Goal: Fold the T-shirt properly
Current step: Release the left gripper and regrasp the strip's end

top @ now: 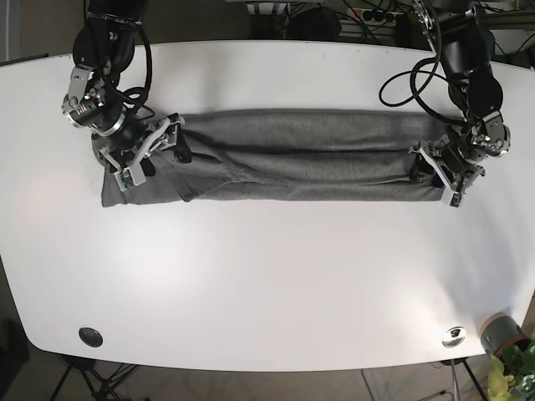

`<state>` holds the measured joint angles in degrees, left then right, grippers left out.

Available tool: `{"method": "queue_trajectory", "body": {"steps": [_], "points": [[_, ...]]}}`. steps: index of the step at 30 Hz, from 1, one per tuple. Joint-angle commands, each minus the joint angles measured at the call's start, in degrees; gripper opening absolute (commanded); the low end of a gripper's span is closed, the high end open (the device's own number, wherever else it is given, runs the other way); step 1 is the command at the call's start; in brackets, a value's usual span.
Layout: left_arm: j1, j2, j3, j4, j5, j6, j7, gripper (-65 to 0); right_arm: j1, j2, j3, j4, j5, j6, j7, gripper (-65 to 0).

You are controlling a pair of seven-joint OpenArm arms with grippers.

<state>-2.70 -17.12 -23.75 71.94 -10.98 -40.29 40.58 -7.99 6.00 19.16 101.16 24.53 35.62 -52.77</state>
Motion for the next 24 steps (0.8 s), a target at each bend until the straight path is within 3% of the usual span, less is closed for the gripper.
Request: {"method": "queue_trajectory", "body": {"steps": [1,5,9,14,24], "points": [[-0.6,-1.03,-0.3,3.97,0.21,0.29,-0.27,-31.7,1.44,0.55,-0.12,-3.19,0.39,0.03,1.92,-17.6],[-0.6,-1.12,-0.47,7.13,-0.31,0.29,0.87,-31.7,2.05,0.81,-0.39,-8.9,0.39,0.03,5.26,-17.6],[-1.21,-1.29,-3.37,8.63,-6.47,0.29,3.69,-28.9,3.99,1.43,-0.3,-14.09,0.39,0.03,7.1,-17.6],[-1.65,-1.29,-11.64,9.77,-13.41,0.29,10.9,-19.6,3.9,2.04,-0.3,-14.44,0.48,0.03,7.1,-17.6],[-1.3,-4.55,-22.8,8.19,-21.5,0.29,19.07,-17.6,3.9,2.04,-0.3,-14.53,0.48,0.03,7.1,-17.6]]}}
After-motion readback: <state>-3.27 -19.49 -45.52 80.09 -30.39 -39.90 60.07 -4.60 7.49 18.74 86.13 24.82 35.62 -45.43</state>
